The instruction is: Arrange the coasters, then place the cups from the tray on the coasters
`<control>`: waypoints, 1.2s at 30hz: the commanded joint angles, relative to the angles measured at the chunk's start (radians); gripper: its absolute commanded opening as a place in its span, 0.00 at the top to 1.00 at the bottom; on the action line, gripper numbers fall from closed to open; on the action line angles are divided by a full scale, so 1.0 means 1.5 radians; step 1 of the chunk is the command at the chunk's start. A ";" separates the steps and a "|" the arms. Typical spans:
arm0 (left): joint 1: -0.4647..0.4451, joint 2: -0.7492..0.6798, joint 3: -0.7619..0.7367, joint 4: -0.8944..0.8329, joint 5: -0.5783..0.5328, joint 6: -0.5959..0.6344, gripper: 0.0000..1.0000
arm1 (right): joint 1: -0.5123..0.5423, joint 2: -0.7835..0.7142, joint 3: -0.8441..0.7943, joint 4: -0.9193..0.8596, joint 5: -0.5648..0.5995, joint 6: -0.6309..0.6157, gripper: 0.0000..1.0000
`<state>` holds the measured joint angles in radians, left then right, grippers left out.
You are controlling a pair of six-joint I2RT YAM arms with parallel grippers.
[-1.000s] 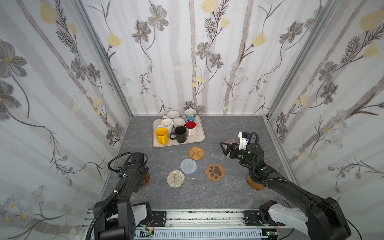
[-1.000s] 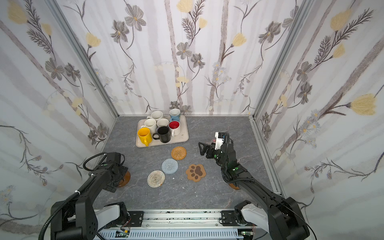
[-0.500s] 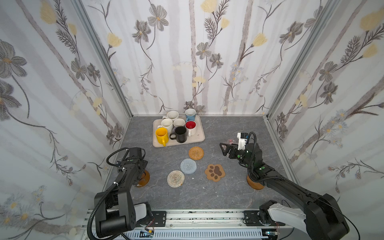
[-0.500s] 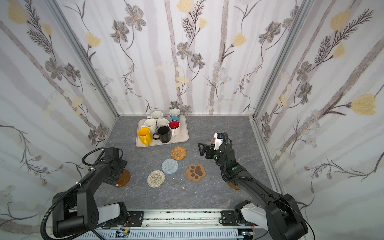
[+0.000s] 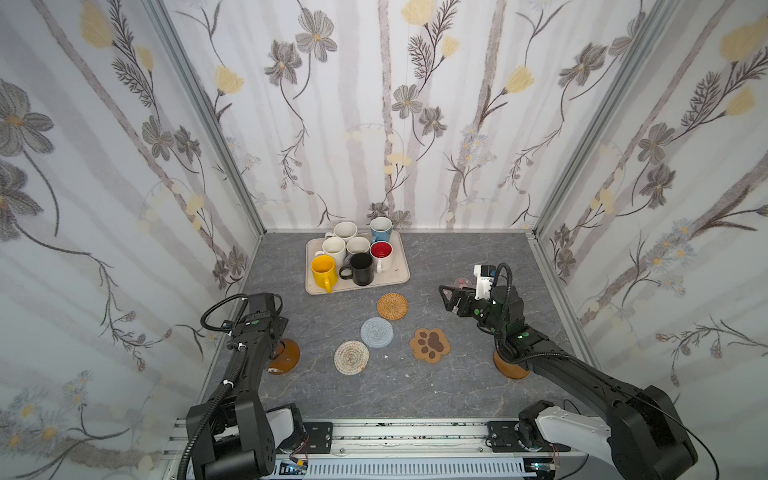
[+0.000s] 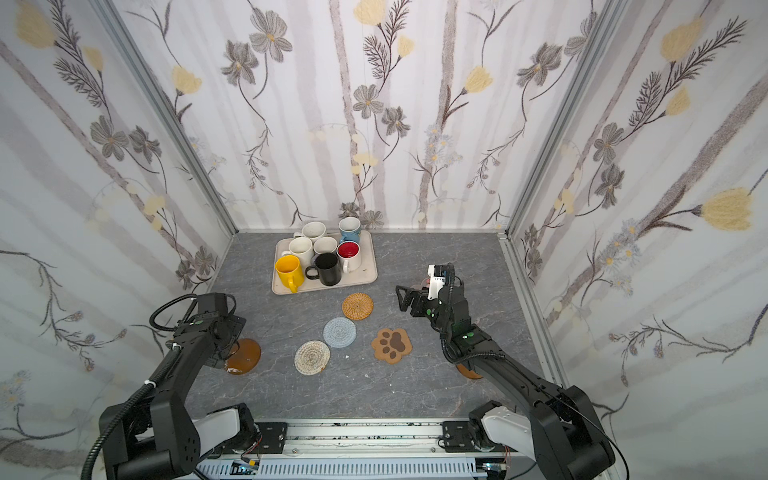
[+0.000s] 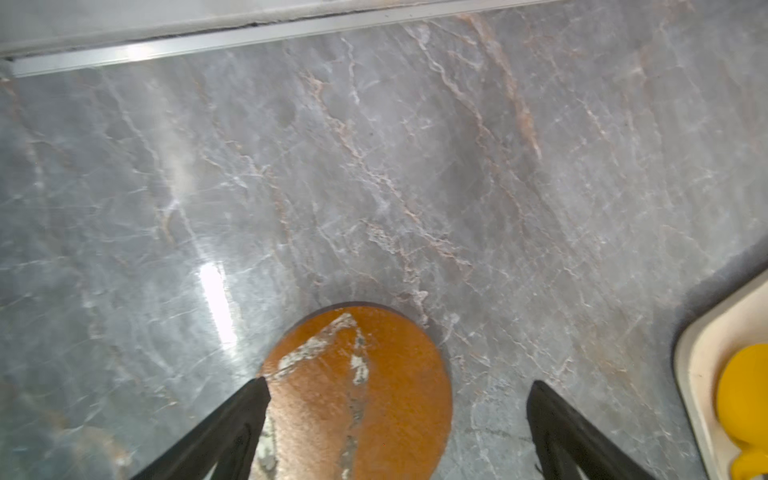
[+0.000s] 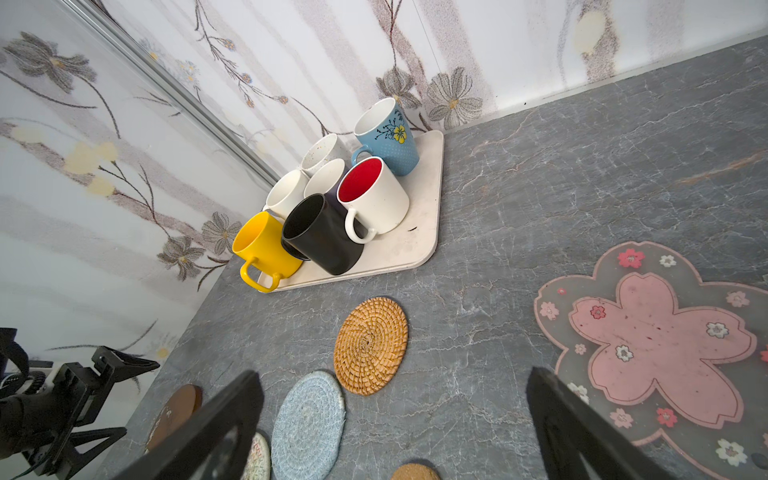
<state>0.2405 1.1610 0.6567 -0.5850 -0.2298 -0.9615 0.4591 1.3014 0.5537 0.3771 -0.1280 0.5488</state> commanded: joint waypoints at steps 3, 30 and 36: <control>0.002 -0.011 -0.019 -0.096 -0.013 -0.015 0.00 | 0.000 0.000 0.004 0.030 -0.023 0.008 0.00; -0.097 0.162 0.016 -0.021 -0.010 -0.086 0.00 | 0.001 0.021 0.001 0.040 -0.014 0.006 0.00; -0.094 0.195 0.054 -0.005 -0.001 -0.087 0.00 | 0.001 0.026 0.003 0.040 -0.013 0.005 0.00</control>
<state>0.0978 1.4368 0.7139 -0.6262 -0.2630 -1.0840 0.4606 1.3346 0.5533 0.4011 -0.1577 0.5587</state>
